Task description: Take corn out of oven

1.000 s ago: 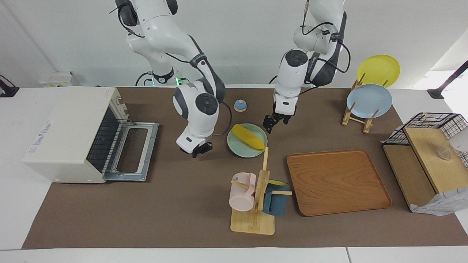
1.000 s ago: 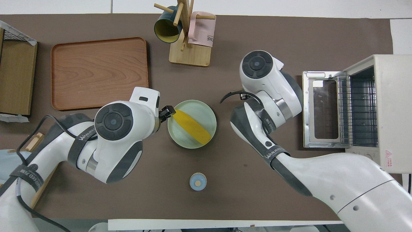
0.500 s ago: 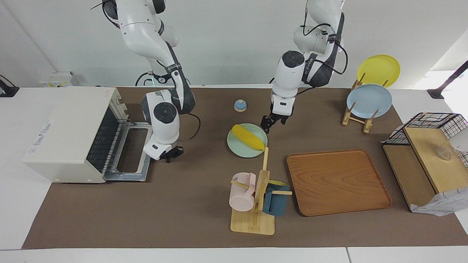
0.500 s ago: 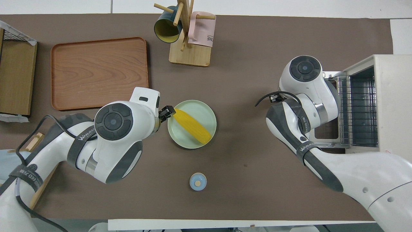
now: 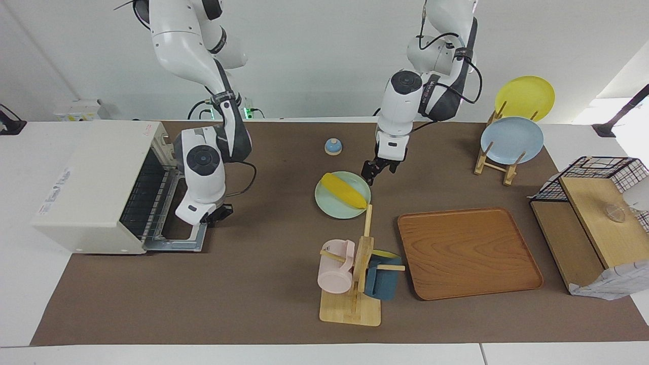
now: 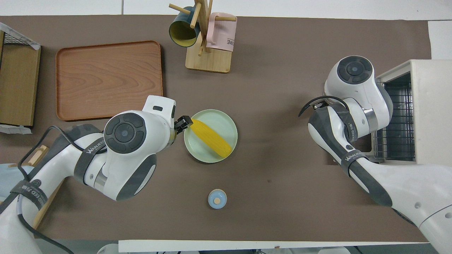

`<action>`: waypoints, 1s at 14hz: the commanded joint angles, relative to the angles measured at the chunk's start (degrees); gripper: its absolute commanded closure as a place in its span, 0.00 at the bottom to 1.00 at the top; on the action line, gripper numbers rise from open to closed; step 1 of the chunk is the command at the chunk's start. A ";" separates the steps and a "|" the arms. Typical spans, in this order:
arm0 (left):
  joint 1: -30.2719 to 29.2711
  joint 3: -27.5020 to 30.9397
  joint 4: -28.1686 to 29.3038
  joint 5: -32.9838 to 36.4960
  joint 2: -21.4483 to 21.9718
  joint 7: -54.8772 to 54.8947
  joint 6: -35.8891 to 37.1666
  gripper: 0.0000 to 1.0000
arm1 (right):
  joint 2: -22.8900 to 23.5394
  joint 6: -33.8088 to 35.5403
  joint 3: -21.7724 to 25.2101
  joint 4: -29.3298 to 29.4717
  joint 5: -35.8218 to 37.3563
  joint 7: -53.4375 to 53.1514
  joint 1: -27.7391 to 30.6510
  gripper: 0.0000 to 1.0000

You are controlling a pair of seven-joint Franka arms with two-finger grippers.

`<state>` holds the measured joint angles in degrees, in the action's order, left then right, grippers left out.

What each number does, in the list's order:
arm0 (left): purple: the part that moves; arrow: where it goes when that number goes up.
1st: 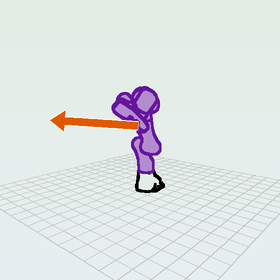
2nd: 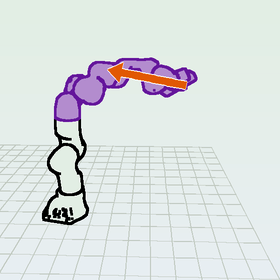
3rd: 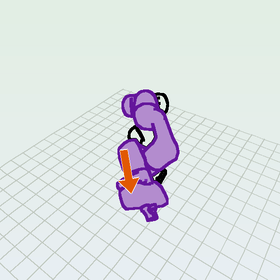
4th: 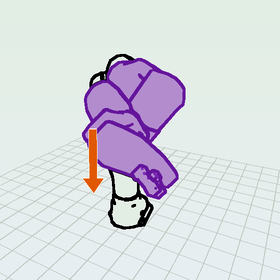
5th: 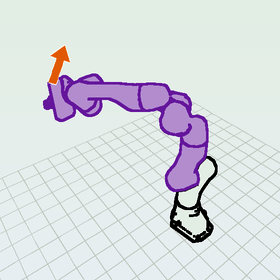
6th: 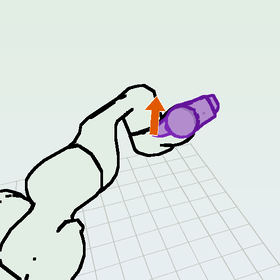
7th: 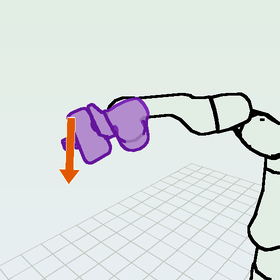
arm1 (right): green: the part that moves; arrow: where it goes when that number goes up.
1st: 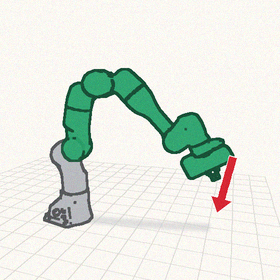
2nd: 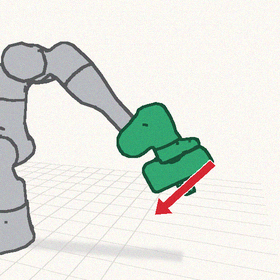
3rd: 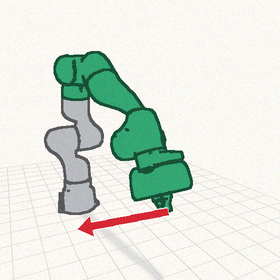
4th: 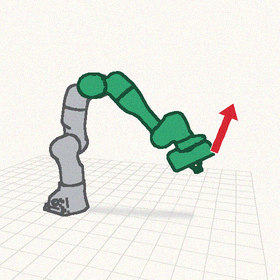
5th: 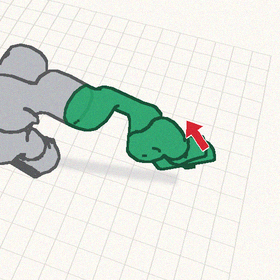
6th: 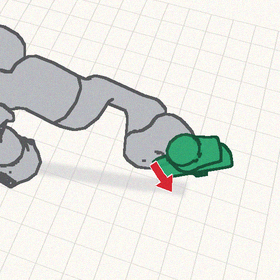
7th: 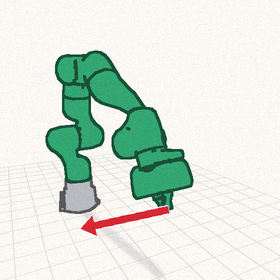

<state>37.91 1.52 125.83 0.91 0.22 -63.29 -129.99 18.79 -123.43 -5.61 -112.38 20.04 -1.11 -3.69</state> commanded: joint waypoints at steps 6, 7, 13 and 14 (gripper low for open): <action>3.75 1.38 -12.98 2.87 -13.75 -10.53 0.98 0.00 | -4.11 14.45 0.16 9.72 3.08 11.56 3.85 1.00; 4.27 1.29 -12.46 2.26 -14.45 -10.97 -1.90 0.00 | -4.89 14.62 0.16 9.81 2.99 13.23 5.00 0.99; 10.43 1.03 -11.13 -1.87 -18.77 -17.12 -4.60 0.99 | -10.87 18.93 0.07 10.25 -2.08 18.41 9.39 0.73; 9.65 1.12 -12.01 -3.79 -18.76 -16.61 -2.22 1.00 | -11.58 20.15 0.07 10.86 -4.37 19.21 10.18 0.63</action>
<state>47.86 1.67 113.80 -0.47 -19.67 -79.97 -135.54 8.33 -104.59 -5.29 -102.14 18.80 15.63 4.87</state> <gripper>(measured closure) 0.181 0.740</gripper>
